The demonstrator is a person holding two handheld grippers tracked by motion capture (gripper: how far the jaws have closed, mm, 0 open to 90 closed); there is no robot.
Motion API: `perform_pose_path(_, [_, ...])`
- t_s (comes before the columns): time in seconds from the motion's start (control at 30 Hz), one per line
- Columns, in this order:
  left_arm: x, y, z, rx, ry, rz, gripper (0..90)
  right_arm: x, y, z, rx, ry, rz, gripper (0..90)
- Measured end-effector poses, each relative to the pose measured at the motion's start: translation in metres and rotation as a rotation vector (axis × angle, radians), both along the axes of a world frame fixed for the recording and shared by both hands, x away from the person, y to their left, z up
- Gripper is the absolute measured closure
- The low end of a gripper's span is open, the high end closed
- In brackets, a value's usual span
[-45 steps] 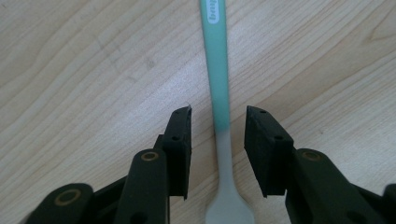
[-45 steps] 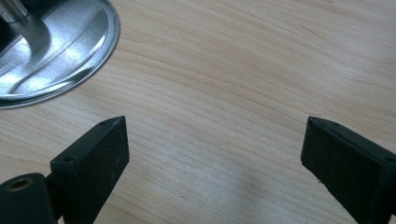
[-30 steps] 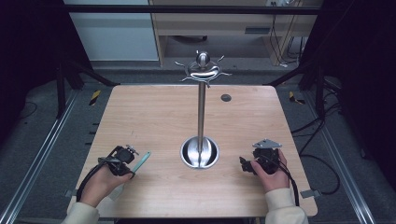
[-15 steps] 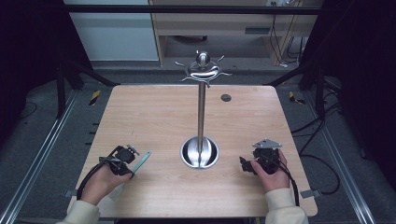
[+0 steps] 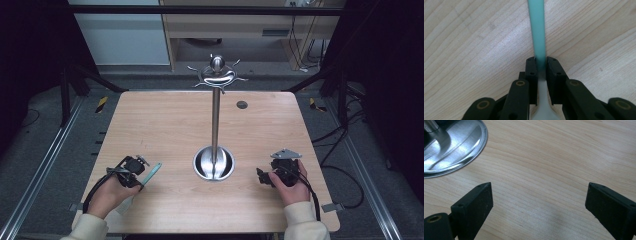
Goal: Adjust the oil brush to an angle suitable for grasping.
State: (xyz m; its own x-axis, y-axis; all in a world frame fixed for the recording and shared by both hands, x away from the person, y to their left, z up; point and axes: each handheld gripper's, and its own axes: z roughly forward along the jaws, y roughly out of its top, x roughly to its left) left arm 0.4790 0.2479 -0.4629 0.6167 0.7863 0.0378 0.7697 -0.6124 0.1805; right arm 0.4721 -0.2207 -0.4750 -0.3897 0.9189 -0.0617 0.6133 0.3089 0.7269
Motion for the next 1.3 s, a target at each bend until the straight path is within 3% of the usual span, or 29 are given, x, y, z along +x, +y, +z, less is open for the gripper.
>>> perform_pose_path(0.1, [-0.001, 0.001, 0.0, -0.005, 0.002, -0.01, 80.7, 0.0, 0.0, 0.0, 0.003, 0.004, -0.001, 8.3])
perform_pose_path(0.2, [-0.003, 0.004, 0.004, -0.013, -0.028, -0.026, 81.6, 0.0, 0.0, 0.0, 0.001, 0.002, 0.0, 8.3])
perform_pose_path(0.27, [-0.004, 0.006, 0.007, -0.042, -0.044, -0.019, 81.6, 0.0, -0.001, 0.0, -0.003, 0.0, 0.0, 8.3])
perform_pose_path(0.4, [-0.01, 0.009, 0.017, -0.067, -0.099, -0.031, 81.7, 0.0, 0.0, 0.0, 0.0, 0.006, -0.002, 8.3])
perform_pose_path(0.6, [-0.02, 0.012, 0.034, -0.141, -0.194, -0.042, 81.7, 0.0, 0.0, -0.001, -0.012, 0.004, -0.002, 8.3])
perform_pose_path(0.87, [-0.03, 0.01, 0.049, -0.196, -0.287, -0.067, 81.7, 0.0, 0.0, -0.003, -0.019, 0.006, -0.009, 8.3])
perform_pose_path(1.3, [-0.039, 0.014, 0.066, -0.263, -0.372, -0.063, 81.7, 0.002, 0.003, -0.006, -0.036, 0.014, -0.002, 8.2])
